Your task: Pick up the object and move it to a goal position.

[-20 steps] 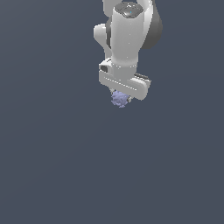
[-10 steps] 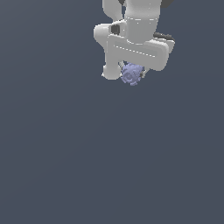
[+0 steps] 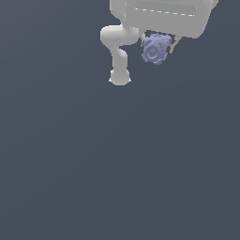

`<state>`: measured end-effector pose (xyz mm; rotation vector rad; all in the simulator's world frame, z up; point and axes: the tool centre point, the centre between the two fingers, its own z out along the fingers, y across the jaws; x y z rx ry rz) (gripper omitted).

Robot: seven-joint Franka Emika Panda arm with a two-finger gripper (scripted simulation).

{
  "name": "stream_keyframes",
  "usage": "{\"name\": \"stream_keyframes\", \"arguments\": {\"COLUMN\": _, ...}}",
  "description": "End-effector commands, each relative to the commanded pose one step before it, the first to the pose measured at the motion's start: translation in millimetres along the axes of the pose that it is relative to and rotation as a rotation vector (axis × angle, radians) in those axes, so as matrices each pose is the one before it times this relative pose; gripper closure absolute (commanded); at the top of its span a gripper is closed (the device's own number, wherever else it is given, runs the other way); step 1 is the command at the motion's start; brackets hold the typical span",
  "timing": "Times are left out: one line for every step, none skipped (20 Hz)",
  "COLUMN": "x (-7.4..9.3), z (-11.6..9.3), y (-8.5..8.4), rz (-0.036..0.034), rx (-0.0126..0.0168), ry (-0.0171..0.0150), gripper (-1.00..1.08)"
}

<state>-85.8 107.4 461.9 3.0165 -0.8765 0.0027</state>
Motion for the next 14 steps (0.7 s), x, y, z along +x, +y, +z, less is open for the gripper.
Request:
{"name": "stream_keyframes", "arguments": {"x": -4.34, "z": -15.74, "y": -3.61, "rz": 0.00042, "rx": -0.00072, "ry": -0.00123, "gripper": 1.08}}
{"name": "stream_keyframes", "arguments": {"x": -1.30, "z": -5.10, "y": -1.36, "rz": 0.00000, "rx": 0.00000, "ry": 0.00000, "gripper": 1.08}}
{"name": "stream_keyframes", "arguments": {"x": -1.05, "z": -4.63, "y": -1.11, "rz": -0.00010, "rx": 0.00036, "ry": -0.00031, "gripper": 1.08}}
{"name": "stream_keyframes", "arguments": {"x": -1.02, "z": -4.11, "y": -1.12, "rz": 0.00000, "rx": 0.00000, "ry": 0.00000, "gripper": 1.08}}
{"name": "stream_keyframes", "arguments": {"x": -0.89, "z": -3.61, "y": -1.00, "rz": 0.00000, "rx": 0.00000, "ry": 0.00000, "gripper": 1.08}}
{"name": "stream_keyframes", "arguments": {"x": -0.75, "z": -3.12, "y": -0.88, "rz": 0.00000, "rx": 0.00000, "ry": 0.00000, "gripper": 1.08}}
{"name": "stream_keyframes", "arguments": {"x": -0.62, "z": -2.65, "y": -0.76, "rz": 0.00000, "rx": 0.00000, "ry": 0.00000, "gripper": 1.08}}
{"name": "stream_keyframes", "arguments": {"x": -0.48, "z": -2.18, "y": -0.65, "rz": 0.00000, "rx": 0.00000, "ry": 0.00000, "gripper": 1.08}}
{"name": "stream_keyframes", "arguments": {"x": -0.35, "z": -1.73, "y": -0.55, "rz": 0.00000, "rx": 0.00000, "ry": 0.00000, "gripper": 1.08}}
{"name": "stream_keyframes", "arguments": {"x": -0.21, "z": -1.28, "y": -0.44, "rz": 0.00000, "rx": 0.00000, "ry": 0.00000, "gripper": 1.08}}
{"name": "stream_keyframes", "arguments": {"x": -0.08, "z": -0.84, "y": -0.34, "rz": 0.00000, "rx": 0.00000, "ry": 0.00000, "gripper": 1.08}}
{"name": "stream_keyframes", "arguments": {"x": 0.05, "z": -0.40, "y": -0.24, "rz": 0.00000, "rx": 0.00000, "ry": 0.00000, "gripper": 1.08}}
{"name": "stream_keyframes", "arguments": {"x": 0.15, "z": -0.02, "y": -0.13, "rz": 0.00000, "rx": 0.00000, "ry": 0.00000, "gripper": 1.08}}
{"name": "stream_keyframes", "arguments": {"x": 0.09, "z": 0.09, "y": -0.03, "rz": 0.00000, "rx": 0.00000, "ry": 0.00000, "gripper": 1.08}}
